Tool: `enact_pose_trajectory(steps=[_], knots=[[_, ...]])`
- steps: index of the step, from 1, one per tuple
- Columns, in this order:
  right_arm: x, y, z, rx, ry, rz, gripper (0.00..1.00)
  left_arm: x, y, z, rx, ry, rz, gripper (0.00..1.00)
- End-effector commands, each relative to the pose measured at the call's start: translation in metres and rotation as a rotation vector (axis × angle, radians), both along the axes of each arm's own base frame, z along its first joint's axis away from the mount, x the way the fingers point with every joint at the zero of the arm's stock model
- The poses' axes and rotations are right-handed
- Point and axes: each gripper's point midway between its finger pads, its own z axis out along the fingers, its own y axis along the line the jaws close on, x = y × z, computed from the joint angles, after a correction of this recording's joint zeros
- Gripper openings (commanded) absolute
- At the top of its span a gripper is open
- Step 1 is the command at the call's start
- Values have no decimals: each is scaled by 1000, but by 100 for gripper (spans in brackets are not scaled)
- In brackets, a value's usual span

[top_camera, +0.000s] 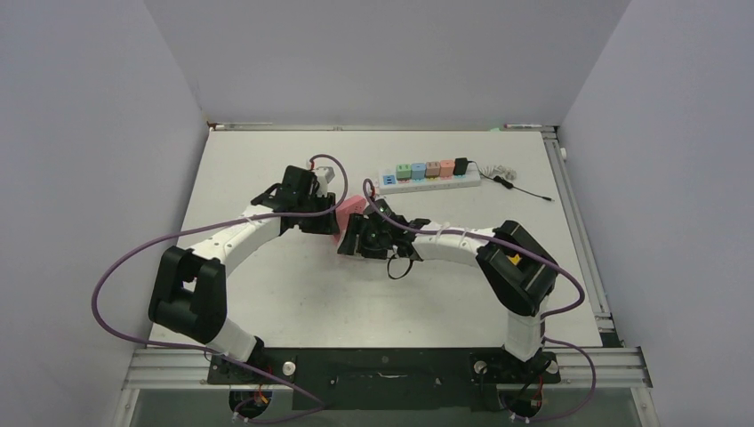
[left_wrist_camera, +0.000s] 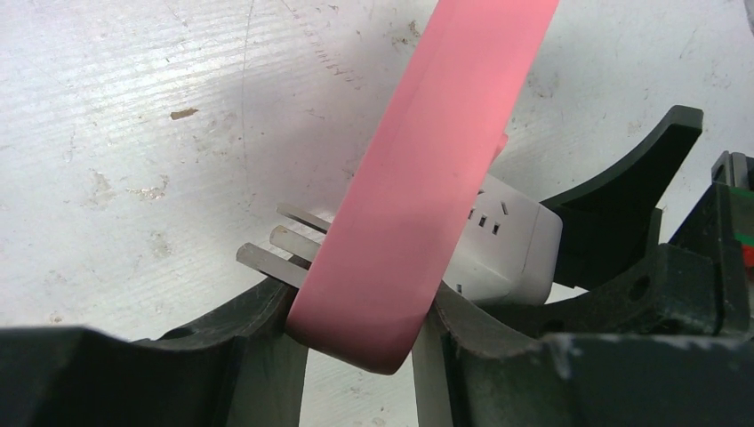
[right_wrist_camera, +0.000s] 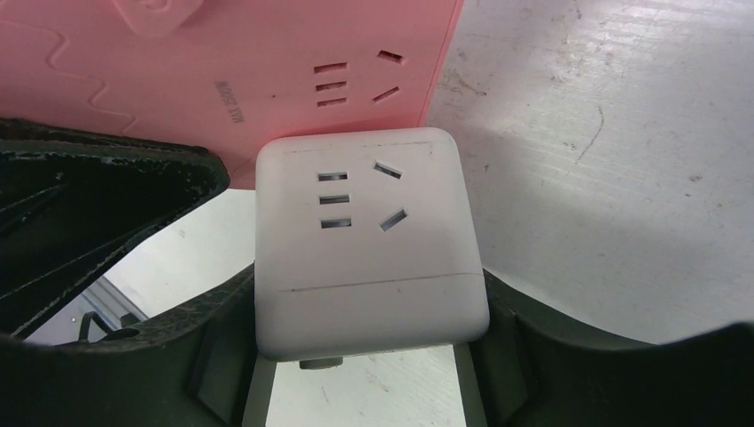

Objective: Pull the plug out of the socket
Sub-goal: Remove the plug from the socket.

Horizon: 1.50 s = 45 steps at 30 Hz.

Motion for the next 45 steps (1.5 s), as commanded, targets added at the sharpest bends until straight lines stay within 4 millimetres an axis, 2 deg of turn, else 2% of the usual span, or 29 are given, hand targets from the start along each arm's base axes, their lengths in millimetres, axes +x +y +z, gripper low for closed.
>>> enact_pose_trajectory(steps=[1, 9, 14, 21, 27, 36, 45], knots=[[19, 16, 27, 3, -131, -54, 5, 4, -23, 27, -27, -88, -55, 0], [24, 20, 39, 93, -188, -80, 5, 0, -34, 26, -83, -63, -87, 0], [23, 12, 34, 125, -164, -96, 5, 3, -31, 26, -107, -51, -69, 0], [13, 5, 36, 254, -192, 15, 5, 9, -24, 36, -194, -43, -61, 0], [5, -8, 34, 189, -239, 112, 5, 11, -19, 40, -213, -43, -65, 0], [14, -18, 39, 107, -271, 87, 5, 11, -18, 38, -211, -42, -55, 0], [23, -23, 17, 10, -149, -23, 5, 9, -22, 36, -231, -31, -54, 0]])
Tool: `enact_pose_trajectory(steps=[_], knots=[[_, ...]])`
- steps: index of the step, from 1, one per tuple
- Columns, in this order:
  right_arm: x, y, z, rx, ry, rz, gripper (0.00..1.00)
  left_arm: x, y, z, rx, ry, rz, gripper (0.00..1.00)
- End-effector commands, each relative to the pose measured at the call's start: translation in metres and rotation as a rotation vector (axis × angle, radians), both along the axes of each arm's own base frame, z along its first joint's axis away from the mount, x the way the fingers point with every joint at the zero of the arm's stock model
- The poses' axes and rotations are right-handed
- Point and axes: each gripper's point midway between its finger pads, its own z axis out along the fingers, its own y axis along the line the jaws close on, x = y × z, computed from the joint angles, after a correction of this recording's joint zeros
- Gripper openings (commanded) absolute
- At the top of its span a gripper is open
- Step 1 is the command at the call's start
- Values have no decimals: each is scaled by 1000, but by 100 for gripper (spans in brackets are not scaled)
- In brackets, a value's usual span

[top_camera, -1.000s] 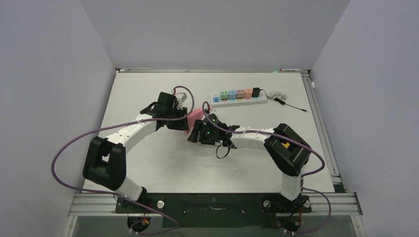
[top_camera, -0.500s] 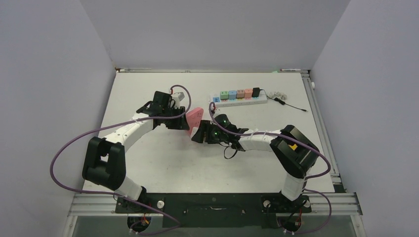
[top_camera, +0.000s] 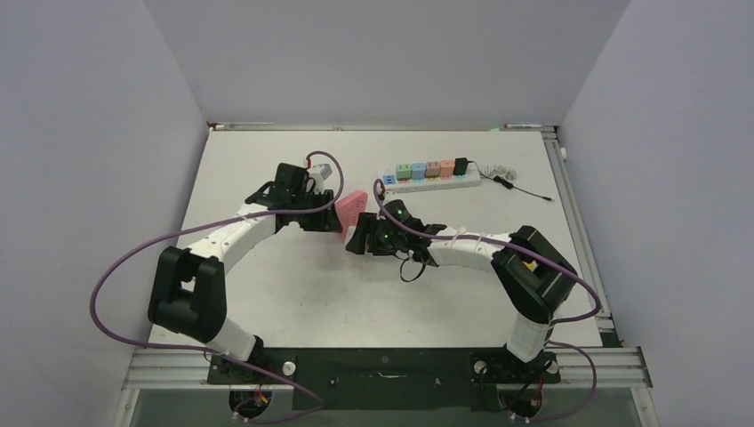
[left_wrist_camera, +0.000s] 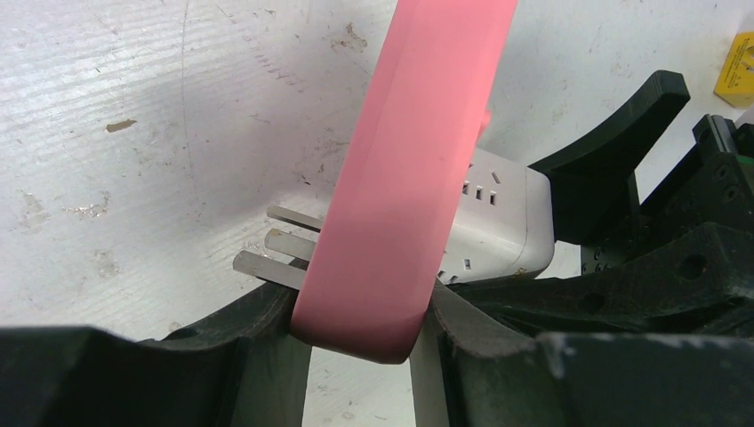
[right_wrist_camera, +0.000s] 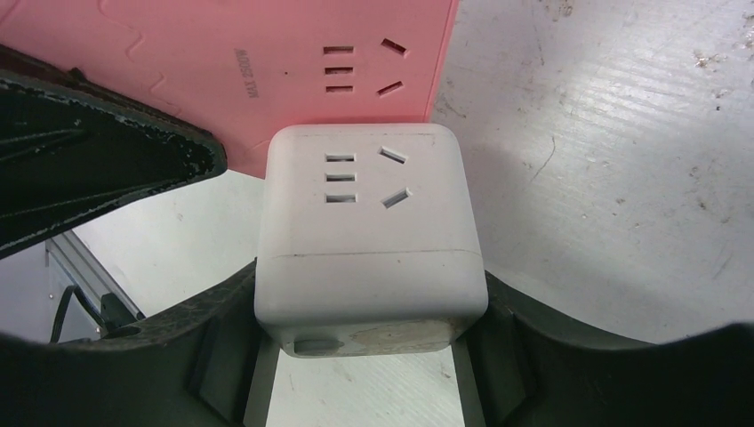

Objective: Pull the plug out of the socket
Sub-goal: Remove the plug from the socket.

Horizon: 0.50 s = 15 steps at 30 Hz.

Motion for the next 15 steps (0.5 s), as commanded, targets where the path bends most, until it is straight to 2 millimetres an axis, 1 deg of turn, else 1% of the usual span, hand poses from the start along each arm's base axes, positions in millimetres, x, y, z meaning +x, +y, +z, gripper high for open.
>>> enact_pose_trajectory(steps=[1, 4, 6, 7, 10, 15], knots=[[15, 2, 3, -34, 19, -89, 5, 11, -13, 24, -87, -67, -10, 0], [16, 6, 1, -39, 41, -111, 5, 10, -15, 24, -86, -67, -13, 0], [20, 8, 2, -47, 43, -137, 5, 9, -15, 24, -85, -69, -13, 0], [20, 6, -1, -69, 58, -150, 5, 9, -15, 24, -85, -68, -12, 0], [26, 6, -1, -98, 67, -196, 5, 9, -16, 23, -87, -65, -10, 0], [33, 11, -2, -79, 95, -246, 5, 9, -16, 23, -88, -63, -8, 0]])
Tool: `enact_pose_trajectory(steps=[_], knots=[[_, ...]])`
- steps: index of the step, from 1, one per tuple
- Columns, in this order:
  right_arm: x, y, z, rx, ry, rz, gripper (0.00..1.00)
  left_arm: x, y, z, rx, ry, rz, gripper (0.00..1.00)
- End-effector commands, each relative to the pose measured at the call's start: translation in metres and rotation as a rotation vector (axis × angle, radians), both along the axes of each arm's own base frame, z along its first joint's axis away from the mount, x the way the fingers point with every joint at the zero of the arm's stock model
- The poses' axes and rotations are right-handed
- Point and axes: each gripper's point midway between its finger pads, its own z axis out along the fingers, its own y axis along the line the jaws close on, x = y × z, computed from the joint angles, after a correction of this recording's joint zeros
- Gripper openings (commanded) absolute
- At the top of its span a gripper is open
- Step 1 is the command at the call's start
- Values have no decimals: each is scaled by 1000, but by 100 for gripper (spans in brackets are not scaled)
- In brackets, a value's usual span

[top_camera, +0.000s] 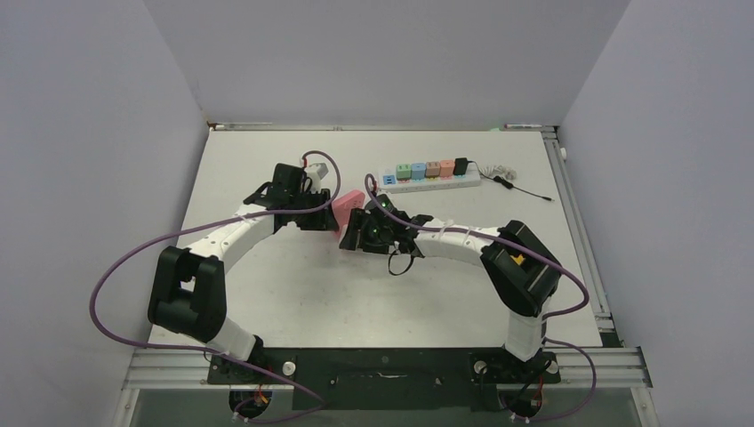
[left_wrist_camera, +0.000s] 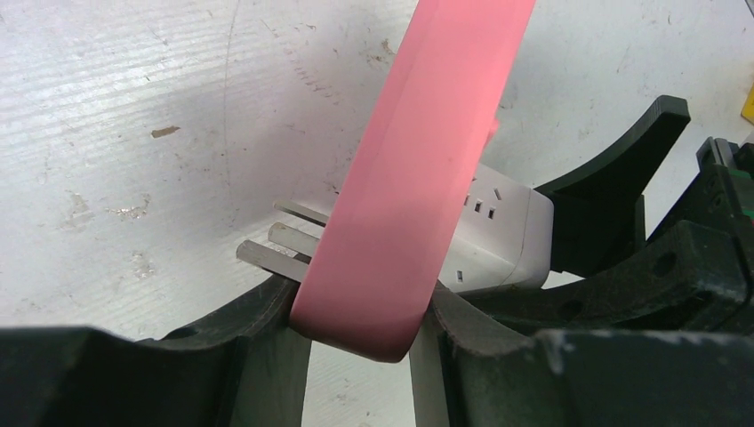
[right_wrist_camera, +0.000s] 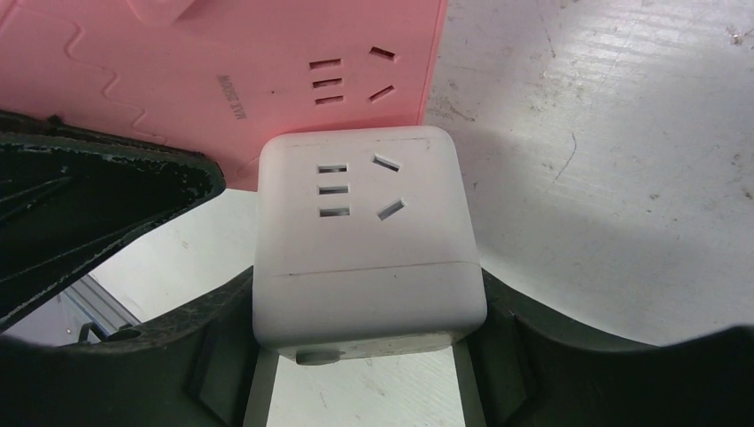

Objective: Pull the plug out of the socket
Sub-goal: Remove the plug from the socket.

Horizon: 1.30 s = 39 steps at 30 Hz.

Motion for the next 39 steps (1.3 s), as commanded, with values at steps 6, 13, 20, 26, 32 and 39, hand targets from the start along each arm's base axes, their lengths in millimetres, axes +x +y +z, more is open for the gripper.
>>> enact_pose_trajectory(steps=[6, 13, 20, 26, 32, 39], knots=[[32, 6, 6, 24, -22, -174, 5, 4, -24, 25, -104, -44, -39, 0], [29, 13, 23, 91, -130, -96, 5, 10, -16, 23, -87, -39, -14, 0], [14, 16, 46, 90, -280, 79, 5, 15, -6, 25, -78, -41, 3, 0], [-2, 9, 53, 94, -340, 182, 5, 18, 2, 28, -83, -49, 27, 0], [-19, 10, 49, 129, -340, 251, 5, 20, 5, 27, -77, -47, 36, 0], [-20, 5, 49, 102, -352, 233, 5, 19, 4, 27, -87, -45, 38, 0]])
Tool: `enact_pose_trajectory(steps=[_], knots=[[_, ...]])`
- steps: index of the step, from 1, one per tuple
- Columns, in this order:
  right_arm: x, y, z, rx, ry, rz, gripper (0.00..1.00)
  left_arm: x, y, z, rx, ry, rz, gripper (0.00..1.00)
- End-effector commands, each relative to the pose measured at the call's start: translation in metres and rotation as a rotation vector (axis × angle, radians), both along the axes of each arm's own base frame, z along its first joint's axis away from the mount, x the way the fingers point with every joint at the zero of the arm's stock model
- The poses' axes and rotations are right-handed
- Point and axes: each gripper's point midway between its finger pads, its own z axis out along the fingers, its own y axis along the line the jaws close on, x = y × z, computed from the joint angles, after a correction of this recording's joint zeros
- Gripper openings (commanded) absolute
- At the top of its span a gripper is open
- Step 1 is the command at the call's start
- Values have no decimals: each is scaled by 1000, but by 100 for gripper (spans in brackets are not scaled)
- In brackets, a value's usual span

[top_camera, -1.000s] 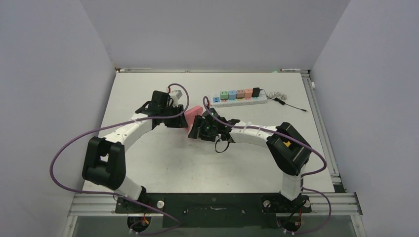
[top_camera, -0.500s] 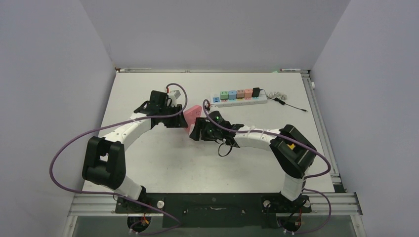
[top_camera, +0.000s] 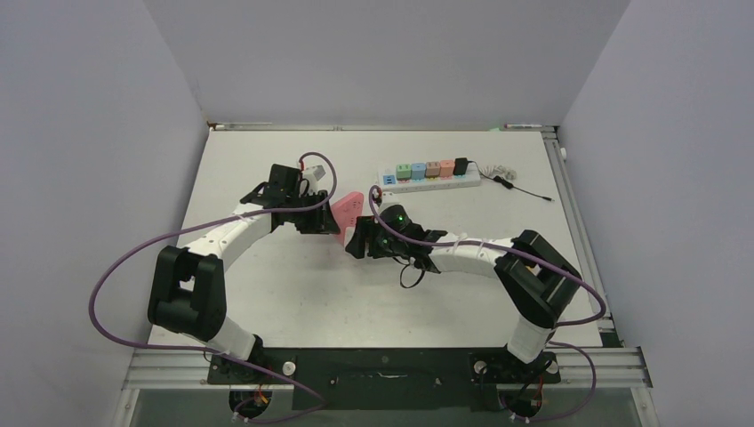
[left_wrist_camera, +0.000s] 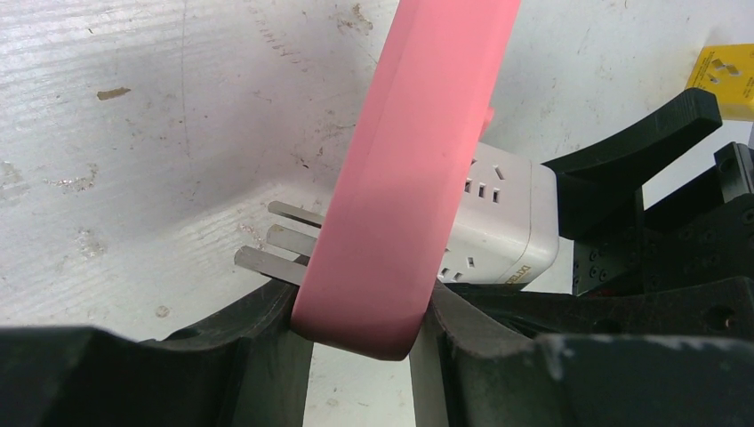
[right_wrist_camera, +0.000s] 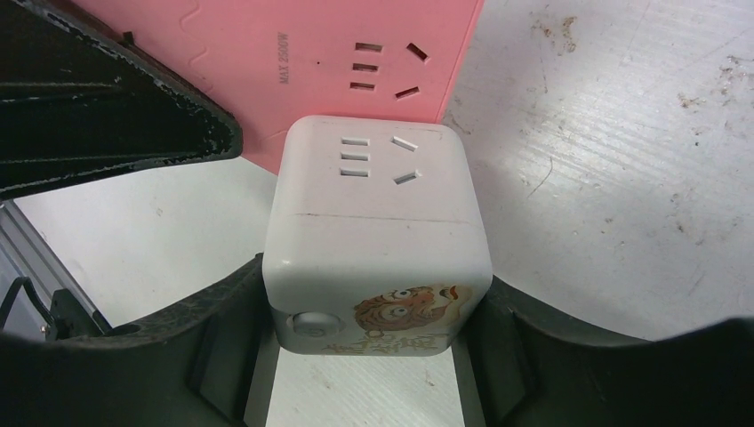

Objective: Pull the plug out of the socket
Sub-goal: Remove the plug from the socket.

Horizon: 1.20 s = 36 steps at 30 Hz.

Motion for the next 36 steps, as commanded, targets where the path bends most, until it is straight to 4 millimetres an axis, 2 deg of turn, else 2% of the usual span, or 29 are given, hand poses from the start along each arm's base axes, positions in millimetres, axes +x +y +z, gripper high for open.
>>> enact_pose_trajectory(steps=[1, 6, 19, 22, 30, 36], knots=[[-9, 16, 39, 63, -104, 84, 5, 27, 3, 25, -15, -122, 28, 0], [2, 18, 35, 51, -52, 6, 5, 24, -4, 20, -40, -99, 21, 0], [21, 14, 1, -72, 114, -202, 5, 12, -26, 12, -28, -85, -34, 0], [24, 18, 0, -56, 135, -224, 5, 9, -30, 11, -23, -85, -45, 0], [35, 13, 1, -68, 88, -265, 5, 9, -31, 10, -20, -82, -50, 0], [34, 11, 22, 4, -36, -203, 5, 13, -27, 10, -15, -80, -42, 0]])
